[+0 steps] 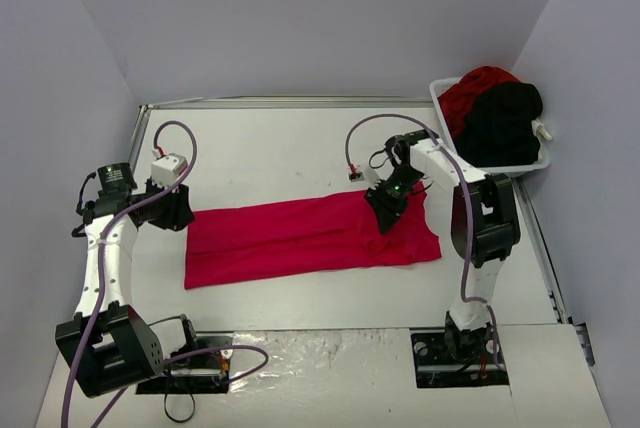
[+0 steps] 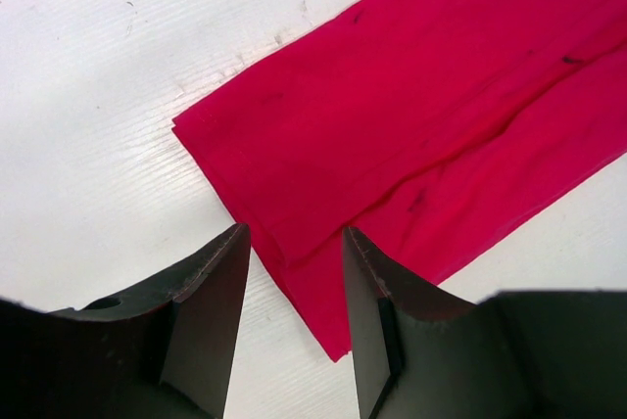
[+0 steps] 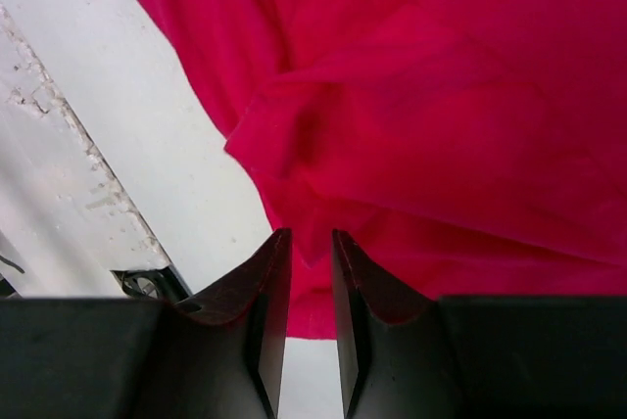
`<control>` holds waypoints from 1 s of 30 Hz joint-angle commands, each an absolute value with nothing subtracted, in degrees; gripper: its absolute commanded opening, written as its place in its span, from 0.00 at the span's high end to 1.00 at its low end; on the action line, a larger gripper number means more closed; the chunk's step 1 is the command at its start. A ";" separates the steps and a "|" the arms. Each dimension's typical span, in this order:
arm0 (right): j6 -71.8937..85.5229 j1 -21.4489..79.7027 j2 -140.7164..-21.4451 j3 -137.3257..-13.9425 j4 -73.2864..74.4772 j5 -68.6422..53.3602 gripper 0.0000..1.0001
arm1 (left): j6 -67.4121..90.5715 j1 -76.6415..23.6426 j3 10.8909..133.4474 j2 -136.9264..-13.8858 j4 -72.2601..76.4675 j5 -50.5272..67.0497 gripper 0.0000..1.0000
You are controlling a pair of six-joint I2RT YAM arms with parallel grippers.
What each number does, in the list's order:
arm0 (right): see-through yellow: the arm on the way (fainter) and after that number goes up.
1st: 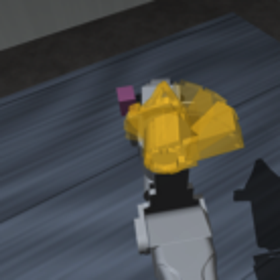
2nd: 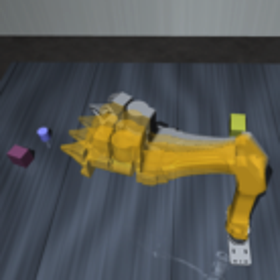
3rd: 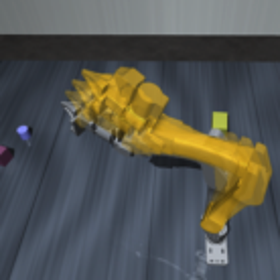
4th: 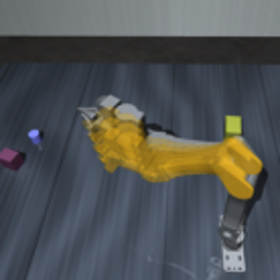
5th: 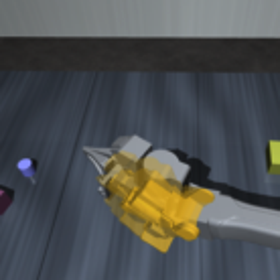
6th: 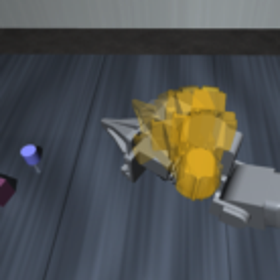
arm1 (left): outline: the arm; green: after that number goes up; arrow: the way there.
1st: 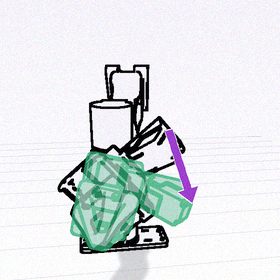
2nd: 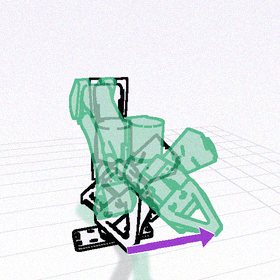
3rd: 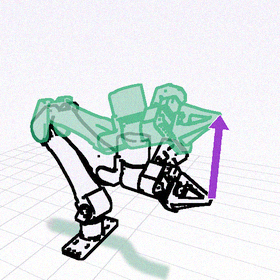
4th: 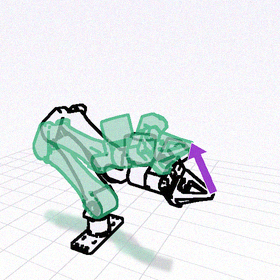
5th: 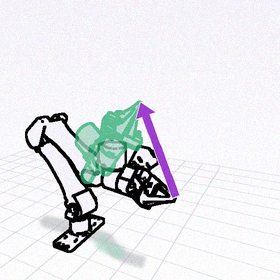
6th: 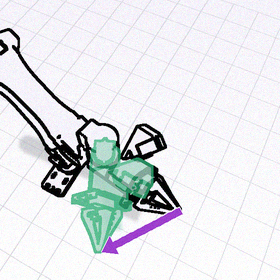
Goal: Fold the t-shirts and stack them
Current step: Fold the other side of the tshirt into a rectangle
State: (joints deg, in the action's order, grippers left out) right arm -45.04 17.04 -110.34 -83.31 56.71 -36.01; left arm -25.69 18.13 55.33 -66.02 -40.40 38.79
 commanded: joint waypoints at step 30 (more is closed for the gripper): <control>-39.82 27.42 -109.70 -84.19 56.86 -33.31 0.80 | -26.19 18.37 54.58 -64.43 -39.64 39.90 0.59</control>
State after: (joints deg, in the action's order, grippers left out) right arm -40.49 27.81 -115.00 -82.39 53.15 -34.11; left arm -25.71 18.13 54.52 -66.02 -40.32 38.81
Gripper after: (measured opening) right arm 0.201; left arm 0.412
